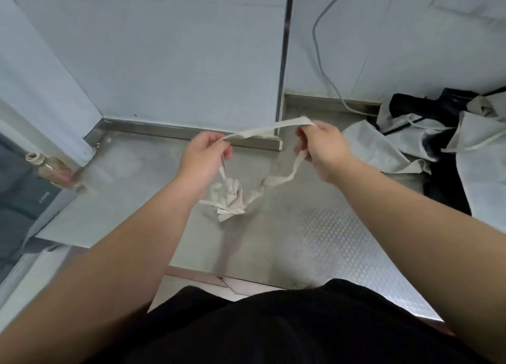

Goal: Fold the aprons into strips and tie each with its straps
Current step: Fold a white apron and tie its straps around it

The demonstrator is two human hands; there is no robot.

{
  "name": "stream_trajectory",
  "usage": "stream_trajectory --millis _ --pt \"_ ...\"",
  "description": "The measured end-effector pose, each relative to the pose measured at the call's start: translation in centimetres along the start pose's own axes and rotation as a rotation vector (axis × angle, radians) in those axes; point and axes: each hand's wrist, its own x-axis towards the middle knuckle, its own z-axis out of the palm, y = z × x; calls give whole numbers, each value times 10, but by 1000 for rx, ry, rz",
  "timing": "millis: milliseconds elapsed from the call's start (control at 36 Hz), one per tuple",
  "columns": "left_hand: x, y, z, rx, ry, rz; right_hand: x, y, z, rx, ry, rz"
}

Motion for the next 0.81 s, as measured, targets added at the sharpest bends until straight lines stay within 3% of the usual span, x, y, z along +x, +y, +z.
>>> stream_trajectory --millis 83,306,444,500,611,806 --pt "9 13 -26 23 -73 46 -2 -34 41 126 -55 -13" --pt "56 69 -103 -80 -115 143 2 -116 123 -92 -183 -197" --pt "93 121 -138 -380 -115 158 16 -164 142 14 -16 -371" --pt "104 141 -145 -455 -110 152 20 -180 144 135 45 -340" --pt "119 173 -154 -411 -112 201 23 -213 146 446 3 -209" --pt "135 225 -170 -389 -161 373 24 -281 159 294 -53 -315"
